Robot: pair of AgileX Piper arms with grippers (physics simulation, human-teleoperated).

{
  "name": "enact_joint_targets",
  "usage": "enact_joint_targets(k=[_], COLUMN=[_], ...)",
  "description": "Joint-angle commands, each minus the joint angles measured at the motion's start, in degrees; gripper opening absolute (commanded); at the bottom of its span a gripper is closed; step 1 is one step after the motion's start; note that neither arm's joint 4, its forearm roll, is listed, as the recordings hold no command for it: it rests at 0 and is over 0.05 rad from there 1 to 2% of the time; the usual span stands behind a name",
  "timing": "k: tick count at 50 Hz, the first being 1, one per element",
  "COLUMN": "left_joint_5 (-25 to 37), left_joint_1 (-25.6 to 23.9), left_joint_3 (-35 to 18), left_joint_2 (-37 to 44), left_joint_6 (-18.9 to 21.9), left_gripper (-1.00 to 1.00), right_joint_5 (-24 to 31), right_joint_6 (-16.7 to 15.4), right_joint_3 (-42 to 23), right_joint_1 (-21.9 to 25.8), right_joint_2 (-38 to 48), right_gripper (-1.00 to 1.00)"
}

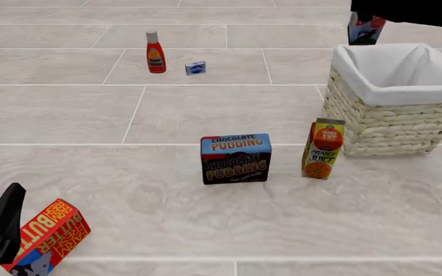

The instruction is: Pick the milk and place it in the basket.

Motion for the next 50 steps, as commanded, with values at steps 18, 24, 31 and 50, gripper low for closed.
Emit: enact_joint_targets(k=[18, 24, 31, 50], left_joint_5=[0.0, 0.0, 0.0, 0.0], left_joint_1=[0.0, 0.0, 0.0, 0.0], left_joint_3=[0.0, 0.0, 0.0, 0.0], left_joint_2=[0.0, 0.0, 0.0, 0.0], left_joint_6=[0.0, 0.0, 0.0, 0.0], left_gripper=[1.00, 1.00, 1.00, 1.00], right_joint_5=[-2.3, -2.6, -3.3, -3.3], right_joint_6=[0.4, 0.4, 0.5, -1.3], right_joint_3=[2.4, 2.3, 1.9, -1.2], right_joint_1=[-8.8, -10.0, -11.4, -14.0], right_joint_2=[1.0, 2.3, 5.4, 11.7], right_gripper=[-1.00, -1.00, -1.00, -1.00])
